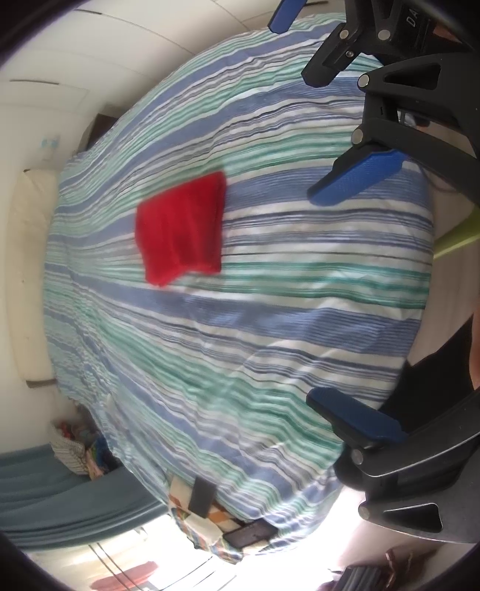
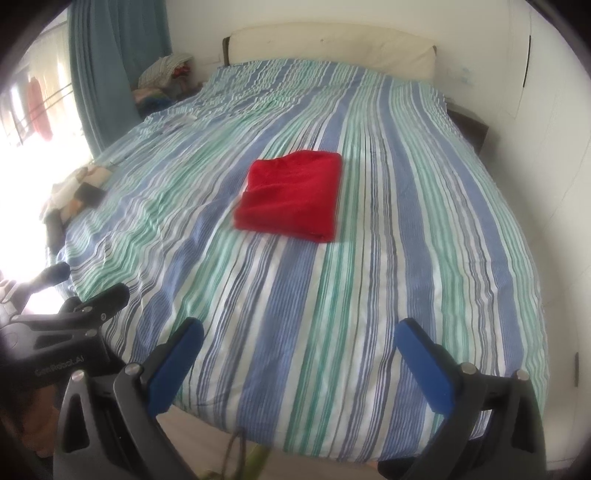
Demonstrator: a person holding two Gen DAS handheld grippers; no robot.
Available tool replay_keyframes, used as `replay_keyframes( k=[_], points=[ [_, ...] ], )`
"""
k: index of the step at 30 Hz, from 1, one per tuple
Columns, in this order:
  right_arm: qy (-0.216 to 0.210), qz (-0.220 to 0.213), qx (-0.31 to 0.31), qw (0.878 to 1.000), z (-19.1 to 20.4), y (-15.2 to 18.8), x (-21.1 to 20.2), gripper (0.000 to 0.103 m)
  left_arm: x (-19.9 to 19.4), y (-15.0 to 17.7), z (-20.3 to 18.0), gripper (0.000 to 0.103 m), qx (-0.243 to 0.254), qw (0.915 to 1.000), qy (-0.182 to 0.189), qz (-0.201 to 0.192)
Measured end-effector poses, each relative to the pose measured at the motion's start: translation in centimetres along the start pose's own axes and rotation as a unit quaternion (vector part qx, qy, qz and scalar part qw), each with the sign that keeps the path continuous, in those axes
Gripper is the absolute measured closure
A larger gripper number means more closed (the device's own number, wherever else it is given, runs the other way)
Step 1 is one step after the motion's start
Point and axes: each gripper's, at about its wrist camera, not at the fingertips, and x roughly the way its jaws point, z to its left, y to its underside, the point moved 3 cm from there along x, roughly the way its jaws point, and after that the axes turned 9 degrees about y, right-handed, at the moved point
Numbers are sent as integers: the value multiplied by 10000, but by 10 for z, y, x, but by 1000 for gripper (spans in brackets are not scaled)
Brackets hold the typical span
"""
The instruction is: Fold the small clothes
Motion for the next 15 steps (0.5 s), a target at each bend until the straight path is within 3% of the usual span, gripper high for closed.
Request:
replay_keyframes(
  k=[11,15],
  points=[
    [-8,22,34,10000,1,0,3,0,-8,-3,3,4,-84,9996,239,-115],
    [-20,36,74,10000,0,1,4,0,-10,-4,-1,4,8,9997,133,-224]
  ],
)
